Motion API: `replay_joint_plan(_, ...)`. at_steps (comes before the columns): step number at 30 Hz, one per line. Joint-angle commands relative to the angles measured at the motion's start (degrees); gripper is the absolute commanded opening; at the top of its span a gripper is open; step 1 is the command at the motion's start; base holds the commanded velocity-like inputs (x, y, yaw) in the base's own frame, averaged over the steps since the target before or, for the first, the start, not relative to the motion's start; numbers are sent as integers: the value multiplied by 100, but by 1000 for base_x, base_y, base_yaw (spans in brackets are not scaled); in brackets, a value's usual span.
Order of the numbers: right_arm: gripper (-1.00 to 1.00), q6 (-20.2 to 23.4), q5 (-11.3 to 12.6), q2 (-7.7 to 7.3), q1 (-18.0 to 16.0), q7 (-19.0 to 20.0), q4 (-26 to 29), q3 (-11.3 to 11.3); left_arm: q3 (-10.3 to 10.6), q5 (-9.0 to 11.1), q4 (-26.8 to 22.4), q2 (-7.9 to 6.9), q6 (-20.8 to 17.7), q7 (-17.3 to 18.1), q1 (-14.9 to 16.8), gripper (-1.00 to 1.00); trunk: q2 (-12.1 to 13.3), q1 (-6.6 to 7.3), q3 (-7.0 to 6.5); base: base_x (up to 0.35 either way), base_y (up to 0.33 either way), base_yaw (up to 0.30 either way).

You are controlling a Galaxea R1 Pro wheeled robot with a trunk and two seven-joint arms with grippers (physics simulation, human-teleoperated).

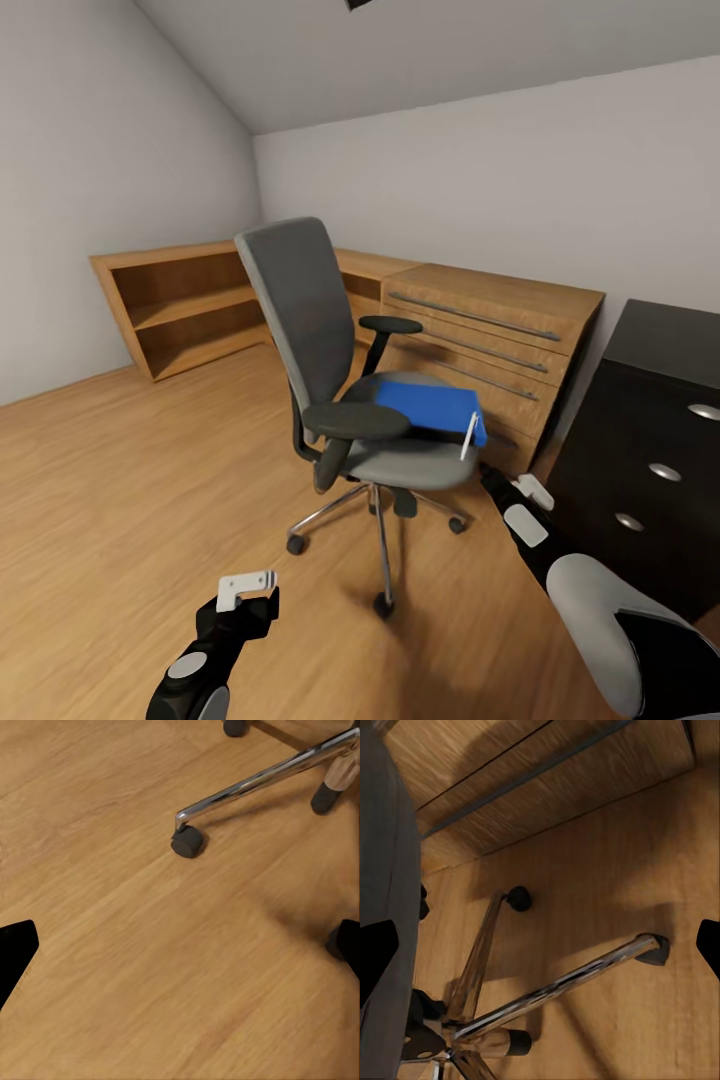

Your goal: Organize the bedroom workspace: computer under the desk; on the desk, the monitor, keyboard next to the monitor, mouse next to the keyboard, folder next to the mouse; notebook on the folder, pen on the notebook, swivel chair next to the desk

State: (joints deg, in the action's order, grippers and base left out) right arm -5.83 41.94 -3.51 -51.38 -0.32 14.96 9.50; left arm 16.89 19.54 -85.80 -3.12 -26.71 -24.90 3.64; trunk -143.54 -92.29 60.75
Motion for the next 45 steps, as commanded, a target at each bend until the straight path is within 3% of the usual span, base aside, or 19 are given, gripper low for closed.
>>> replay_joint_plan(1,100,-21,60,-1,-3,-3,-2,-19,17,59,-7,-6,-11,-59,5,100,-2,0,5,68,48,0)
replay_joint_plan(12,100,-21,59,8,-3,-2,-16,-23,25,59,-7,-4,-10,-59,5,100,-2,0,5,-26,8,0)
replay_joint_plan(14,100,-22,47,104,-3,-3,-23,-31,27,59,-7,-4,-10,-59,5,100,-2,0,5,-271,0,0)
replay_joint_plan(17,100,-20,42,136,-3,-3,-26,-34,26,63,-7,-4,-10,-57,5,100,-2,0,5,-181,0,0)
replay_joint_plan(31,100,-14,31,181,37,-14,-28,-37,34,63,63,11,-10,-54,5,100,-2,0,5,-18,0,0)
replay_joint_plan(37,100,-14,0,298,216,-20,-8,-38,39,65,78,13,-10,-51,5,100,-2,0,5,0,0,0)
replay_joint_plan(45,100,-14,-102,294,272,-19,33,-36,34,66,81,14,-10,-50,5,100,-2,0,5,0,0,0)
